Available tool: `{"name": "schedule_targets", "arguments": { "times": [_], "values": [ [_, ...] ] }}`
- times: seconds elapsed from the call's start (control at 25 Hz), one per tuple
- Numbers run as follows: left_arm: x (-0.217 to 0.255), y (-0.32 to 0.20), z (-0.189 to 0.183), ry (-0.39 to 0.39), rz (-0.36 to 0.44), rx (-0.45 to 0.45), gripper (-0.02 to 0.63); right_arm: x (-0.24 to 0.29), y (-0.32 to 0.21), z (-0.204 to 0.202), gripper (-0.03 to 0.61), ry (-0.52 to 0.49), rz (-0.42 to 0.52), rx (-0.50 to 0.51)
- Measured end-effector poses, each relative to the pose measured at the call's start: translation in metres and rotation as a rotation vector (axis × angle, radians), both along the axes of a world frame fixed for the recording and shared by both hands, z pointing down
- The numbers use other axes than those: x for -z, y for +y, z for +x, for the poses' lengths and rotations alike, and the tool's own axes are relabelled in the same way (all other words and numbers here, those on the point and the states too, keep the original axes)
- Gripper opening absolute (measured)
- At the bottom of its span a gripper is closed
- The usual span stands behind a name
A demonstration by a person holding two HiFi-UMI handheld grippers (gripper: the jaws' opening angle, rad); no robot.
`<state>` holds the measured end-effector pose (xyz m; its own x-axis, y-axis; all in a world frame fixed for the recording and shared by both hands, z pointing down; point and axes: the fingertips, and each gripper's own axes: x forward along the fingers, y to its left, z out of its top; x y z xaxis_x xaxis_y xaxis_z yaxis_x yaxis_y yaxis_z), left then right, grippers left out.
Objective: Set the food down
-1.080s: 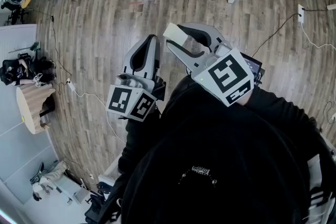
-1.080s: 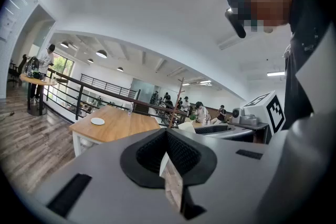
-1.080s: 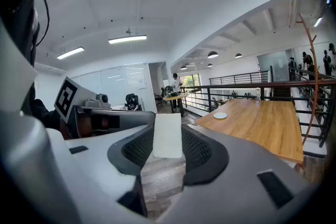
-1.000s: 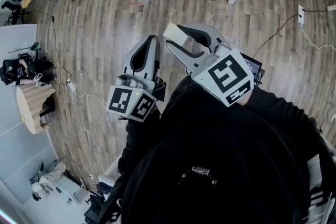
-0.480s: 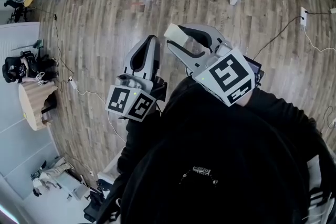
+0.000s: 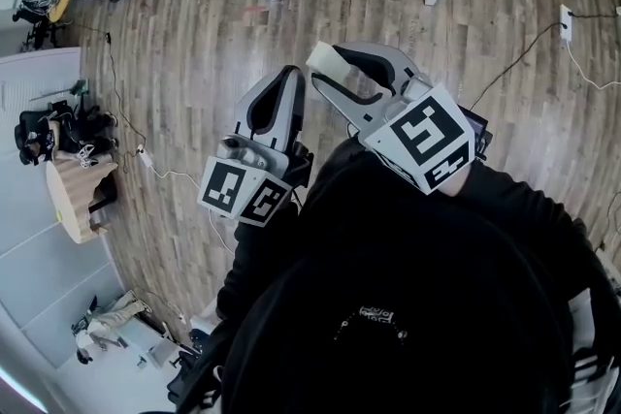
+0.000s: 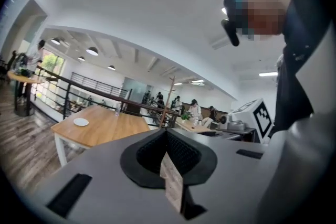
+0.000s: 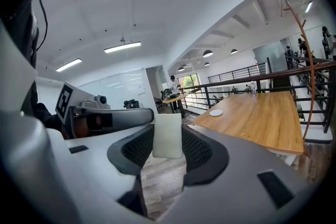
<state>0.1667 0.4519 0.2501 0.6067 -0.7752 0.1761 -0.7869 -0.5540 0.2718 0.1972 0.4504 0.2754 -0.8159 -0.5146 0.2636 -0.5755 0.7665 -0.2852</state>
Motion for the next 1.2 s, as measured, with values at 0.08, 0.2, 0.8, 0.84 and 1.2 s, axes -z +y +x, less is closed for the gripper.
{"name": "schedule_targets", "arguments": {
  "times": [0.08, 0.2, 0.8, 0.84, 1.2],
  "values": [
    [0.006, 0.004, 0.018, -0.042, 0.045, -0.065, -0.002, -0.002, -0.001, 0.006, 0.173, 0.002, -0.007, -0.009],
    [0.010, -0.003, 0.025, -0.056, 0.057, -0.065, -0.002, 0.000, -0.008, 0.014, 0.172, -0.009, -0.007, -0.029],
    [-0.001, -0.046, 0.000, 0.003, 0.006, 0.002, -0.002, 0.003, -0.034, 0.010, 0.173, -0.006, 0.012, -0.053],
    [0.000, -0.051, -0.002, 0.011, 0.010, 0.000, -0.002, 0.004, -0.038, 0.008, 0.173, -0.002, 0.016, -0.056],
    [0.009, -0.101, -0.041, 0.098, 0.037, -0.007, -0.002, 0.012, -0.076, -0.028, 0.172, 0.030, 0.067, -0.064]
  ]
}}
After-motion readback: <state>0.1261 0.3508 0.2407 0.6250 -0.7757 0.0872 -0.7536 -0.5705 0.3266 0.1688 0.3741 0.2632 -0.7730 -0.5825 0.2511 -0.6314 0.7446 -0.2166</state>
